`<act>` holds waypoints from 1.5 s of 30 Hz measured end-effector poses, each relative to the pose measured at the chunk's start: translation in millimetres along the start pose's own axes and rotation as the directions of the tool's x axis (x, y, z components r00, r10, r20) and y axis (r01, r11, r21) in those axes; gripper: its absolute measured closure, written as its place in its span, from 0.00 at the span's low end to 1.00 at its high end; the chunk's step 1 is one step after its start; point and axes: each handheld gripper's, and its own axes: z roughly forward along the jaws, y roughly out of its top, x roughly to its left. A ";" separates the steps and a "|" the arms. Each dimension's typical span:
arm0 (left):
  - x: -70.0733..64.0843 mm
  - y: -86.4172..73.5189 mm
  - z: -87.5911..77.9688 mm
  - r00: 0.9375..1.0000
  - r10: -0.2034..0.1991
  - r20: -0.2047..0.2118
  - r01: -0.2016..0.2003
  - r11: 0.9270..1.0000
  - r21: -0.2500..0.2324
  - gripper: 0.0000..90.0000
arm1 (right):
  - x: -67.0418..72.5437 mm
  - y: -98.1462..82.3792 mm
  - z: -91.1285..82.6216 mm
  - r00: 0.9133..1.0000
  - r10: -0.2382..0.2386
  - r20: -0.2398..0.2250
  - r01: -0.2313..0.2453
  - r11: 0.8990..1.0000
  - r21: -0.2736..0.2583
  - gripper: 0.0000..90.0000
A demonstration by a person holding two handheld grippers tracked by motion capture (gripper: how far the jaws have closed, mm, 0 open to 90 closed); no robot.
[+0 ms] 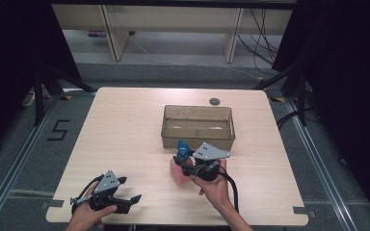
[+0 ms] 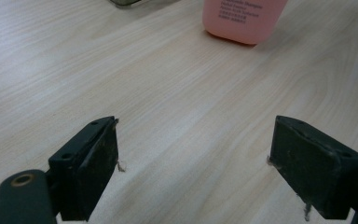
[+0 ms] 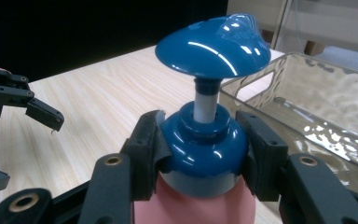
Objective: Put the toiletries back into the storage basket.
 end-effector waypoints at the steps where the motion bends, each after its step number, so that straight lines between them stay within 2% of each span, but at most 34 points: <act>1: 0.0 0.0 0.0 1.000 0.000 0.000 0.000 1.000 0.000 0.16 | 0.0 0.0 0.0 1.000 0.000 0.000 0.000 1.000 0.000 0.59; 2: -0.9 -0.1 0.1 1.000 -0.004 0.001 0.004 1.000 -0.002 0.16 | -0.5 2.5 -1.4 1.000 -0.026 0.013 0.027 1.000 -0.015 0.59; 4: -0.7 -0.1 -0.5 1.000 -0.002 0.008 0.002 1.000 0.009 0.16 | 0.0 3.7 -2.1 1.000 -0.013 0.000 0.013 1.000 -0.007 0.59; 5: 1.5 0.1 -1.8 1.000 0.019 0.000 -0.019 0.999 0.027 0.16 | 0.3 7.5 -5.4 1.000 -0.012 0.007 0.012 1.000 0.000 0.59; 7: 0.7 0.3 -0.9 1.000 0.003 0.003 -0.003 1.000 0.015 0.16 | -0.4 10.6 -8.3 1.000 0.001 0.010 -0.001 1.000 0.001 0.60; 8: 0.7 0.3 -0.9 1.000 0.003 0.003 -0.003 1.000 0.015 0.16 | -1.7 11.5 -8.4 1.000 -0.017 0.016 0.017 1.000 -0.009 0.60; 9: 1.4 0.0 -2.0 1.000 0.022 0.000 -0.022 0.999 0.025 0.16 | -1.7 12.3 -8.4 1.000 0.000 0.000 0.000 1.000 -0.010 0.60; 12: 0.9 0.0 -0.4 1.000 0.000 -0.002 0.000 1.000 0.006 0.16 | -2.3 14.7 -10.6 1.000 0.012 0.006 -0.012 1.000 -0.009 0.60; 14: 0.7 0.2 -1.1 1.000 0.002 -0.001 -0.002 1.000 0.014 0.16 | -3.8 15.8 -10.9 1.000 -0.004 0.008 0.004 1.000 -0.009 0.60; 15: 1.7 -0.2 -2.1 1.000 0.022 0.001 -0.022 0.999 0.025 0.16 | -5.9 16.9 -11.3 1.000 -0.027 0.011 0.028 0.999 -0.020 0.59; 16: 1.4 -0.2 -1.1 1.000 0.010 -0.007 -0.010 1.000 0.016 0.16 | -6.6 18.9 -12.8 1.000 -0.011 0.011 0.011 1.000 -0.021 0.60; 17: 0.9 0.2 -0.6 1.000 0.000 0.003 0.000 1.000 0.009 0.16 | -6.5 19.4 -13.2 1.000 -0.002 0.005 0.003 1.000 -0.023 0.60; 19: 1.7 0.0 -2.2 1.000 0.023 0.001 -0.023 0.999 0.025 0.16 | -6.9 21.2 -15.5 1.000 0.009 0.012 -0.009 1.000 -0.015 0.60; 20: 1.2 -0.2 -2.2 1.000 0.019 0.001 -0.019 1.000 0.024 0.16 | -8.9 22.3 -15.8 1.000 -0.007 0.017 0.008 1.000 -0.027 0.60; 21: 2.0 -0.2 -2.2 1.000 0.022 0.001 -0.022 0.999 0.026 0.16 | -8.4 23.4 -17.2 1.000 0.012 0.014 -0.011 1.000 -0.010 0.60; 22: 2.0 -0.2 -2.2 1.000 0.022 0.001 -0.022 0.999 0.026 0.16 | -9.3 24.1 -17.7 1.000 0.003 0.022 -0.003 1.000 -0.021 0.60; 23: 0.6 -0.2 -0.3 1.000 -0.002 0.000 0.002 1.000 0.004 0.16 | -9.3 24.1 -17.7 1.000 0.003 0.022 -0.003 1.000 -0.021 0.60; 24: 0.8 0.0 -0.4 1.000 -0.003 0.004 0.003 1.000 0.010 0.16 | -10.0 25.1 -19.0 1.000 0.009 0.013 -0.009 1.000 -0.011 0.60; 29: 1.1 -0.2 0.2 1.000 -0.009 0.001 0.009 1.000 0.004 0.16 | -15.7 29.4 -23.5 0.999 0.001 0.035 -0.001 1.000 -0.019 0.60; 31: 0.9 -0.9 -0.1 1.000 -0.009 -0.004 0.009 1.000 0.003 0.16 | -17.6 31.9 -24.0 1.000 0.020 0.017 -0.020 0.999 -0.030 0.60; 32: 0.9 -0.9 -0.1 1.000 -0.009 -0.004 0.009 1.000 0.003 0.16 | -18.8 33.7 -26.0 0.999 0.012 0.033 -0.011 1.000 -0.022 0.60; 34: 2.1 -0.4 -0.8 1.000 -0.007 -0.010 0.007 1.000 0.015 0.16 | -18.6 35.2 -26.8 0.999 0.031 0.031 -0.030 0.999 -0.021 0.60; 35: 1.6 -0.4 -0.3 1.000 -0.013 -0.005 0.013 1.000 0.009 0.16 | -22.3 38.7 -27.7 0.999 0.012 0.032 -0.011 0.999 -0.040 0.60; 37: 2.2 -0.7 -1.2 1.000 0.001 -0.004 -0.001 1.000 0.017 0.16 | -23.5 42.0 -30.2 0.999 0.033 0.035 -0.031 0.998 -0.046 0.60; 40: 2.1 -0.3 -1.0 1.000 -0.008 -0.012 0.009 1.000 0.011 0.16 | -26.2 45.3 -33.1 0.999 0.029 0.046 -0.026 0.999 -0.046 0.60; 41: 2.5 -0.8 -0.5 1.000 -0.011 -0.002 0.011 1.000 0.003 0.16 | -29.0 48.8 -35.9 0.998 0.013 0.061 -0.010 0.998 -0.055 0.60; 42: 2.9 -1.1 -0.8 1.000 -0.007 -0.005 0.007 1.000 0.005 0.16 | -30.3 49.9 -35.8 0.998 0.008 0.055 -0.004 0.998 -0.068 0.60; 43: 3.0 -0.8 -1.1 1.000 -0.009 -0.005 0.009 1.000 0.011 0.16 | -30.0 51.3 -38.3 0.997 0.026 0.077 -0.021 0.998 -0.062 0.60; 44: 3.3 -0.5 -0.9 1.000 -0.008 -0.007 0.008 1.000 0.010 0.16 | -32.1 53.3 -40.0 0.996 0.004 0.085 0.002 0.998 -0.065 0.60; 45: 3.1 -0.3 -0.7 1.000 -0.008 -0.008 0.008 1.000 0.010 0.16 | -32.5 54.8 -41.4 0.997 0.011 0.083 -0.006 0.998 -0.066 0.60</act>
